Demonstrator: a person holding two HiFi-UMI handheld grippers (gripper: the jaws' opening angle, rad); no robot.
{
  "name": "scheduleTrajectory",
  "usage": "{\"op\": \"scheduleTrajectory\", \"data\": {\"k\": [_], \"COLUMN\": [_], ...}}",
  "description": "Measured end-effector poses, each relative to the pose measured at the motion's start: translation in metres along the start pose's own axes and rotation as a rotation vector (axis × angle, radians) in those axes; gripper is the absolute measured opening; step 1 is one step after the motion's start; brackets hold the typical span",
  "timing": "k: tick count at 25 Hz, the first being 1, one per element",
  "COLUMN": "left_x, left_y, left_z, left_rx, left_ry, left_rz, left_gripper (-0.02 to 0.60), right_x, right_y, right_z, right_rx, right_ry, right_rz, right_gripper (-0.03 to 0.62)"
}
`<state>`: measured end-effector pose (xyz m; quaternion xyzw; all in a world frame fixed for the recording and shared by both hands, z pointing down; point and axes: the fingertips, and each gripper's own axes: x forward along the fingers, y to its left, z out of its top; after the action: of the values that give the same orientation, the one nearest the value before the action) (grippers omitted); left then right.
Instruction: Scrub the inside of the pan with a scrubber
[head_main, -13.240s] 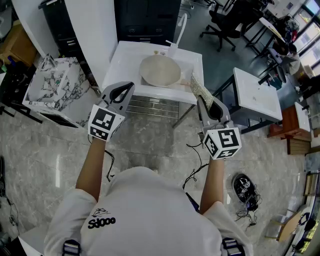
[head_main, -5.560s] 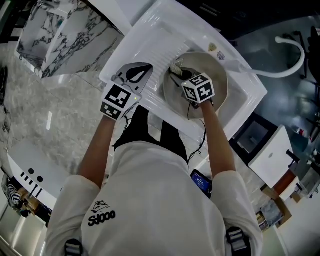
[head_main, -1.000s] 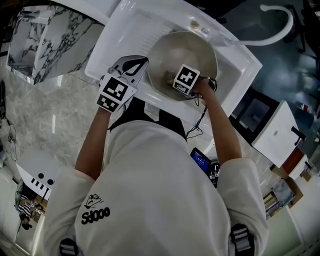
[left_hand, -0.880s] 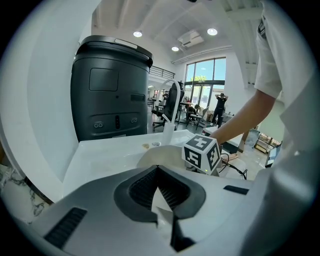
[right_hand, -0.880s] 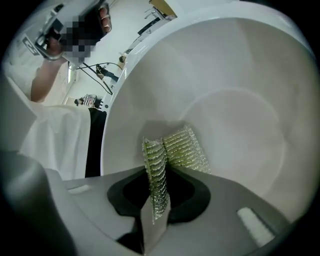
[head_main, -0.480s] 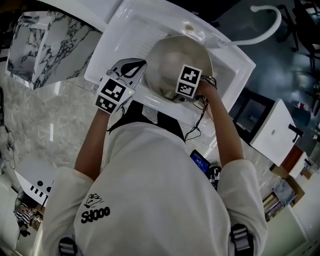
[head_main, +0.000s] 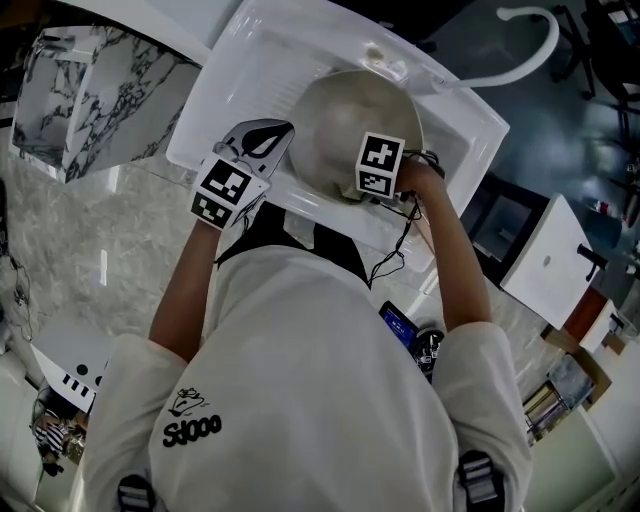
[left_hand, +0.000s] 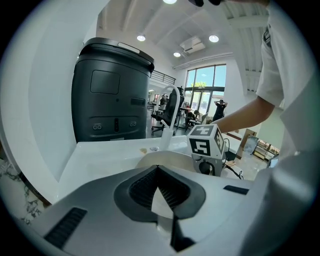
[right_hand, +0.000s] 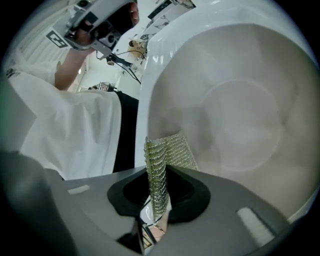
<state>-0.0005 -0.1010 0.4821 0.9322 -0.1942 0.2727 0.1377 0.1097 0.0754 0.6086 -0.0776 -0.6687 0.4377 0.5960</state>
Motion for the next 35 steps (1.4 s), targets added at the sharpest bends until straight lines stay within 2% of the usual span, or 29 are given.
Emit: {"op": "scheduleTrajectory", "data": {"k": [4, 8, 11, 14, 20, 29, 32, 35], "left_x": [0.001, -0.001, -0.002, -0.001, 0.004, 0.005, 0.002, 0.0], "left_y": [0.001, 0.004, 0.004, 0.005, 0.004, -0.004, -0.002, 0.0], "left_z": [0.002, 0.0, -0.004, -0.004, -0.002, 0.003, -0.001, -0.004], "left_rx": [-0.008, -0.009, -0.012, -0.015, -0.007, 0.013, 0.006, 0.002], "left_ry": [-0.004, 0.001, 0.01, 0.012, 0.013, -0.004, -0.002, 0.003], "left_rz": [-0.002, 0.005, 0.008, 0.006, -0.005, -0.021, -0.014, -0.005], "left_gripper": [0.005, 0.005, 0.005, 0.005, 0.005, 0.005, 0.005, 0.005], "right_x": [0.009, 0.014, 0.013, 0.004, -0.018, -0.072, -0.091, -0.095], "right_y": [-0.035, -0.058, -0.076, -0.101, -0.132, -0.16, -0.166, -0.17], "right_z": [-0.014, -0.016, -0.014, -0.015, -0.016, -0.018, -0.012, -0.01], "right_rx": [0.057, 0.114, 0.122, 0.169, 0.217, 0.119, 0.038, -0.032], "right_ry": [0.068, 0.079, 0.092, 0.07, 0.014, 0.123, 0.147, 0.183], "right_rz": [-0.121, -0.175, -0.26, -0.376, -0.518, -0.73, -0.816, -0.857], "right_gripper": [0.077, 0.077, 0.077, 0.077, 0.077, 0.075, 0.075, 0.075]}}
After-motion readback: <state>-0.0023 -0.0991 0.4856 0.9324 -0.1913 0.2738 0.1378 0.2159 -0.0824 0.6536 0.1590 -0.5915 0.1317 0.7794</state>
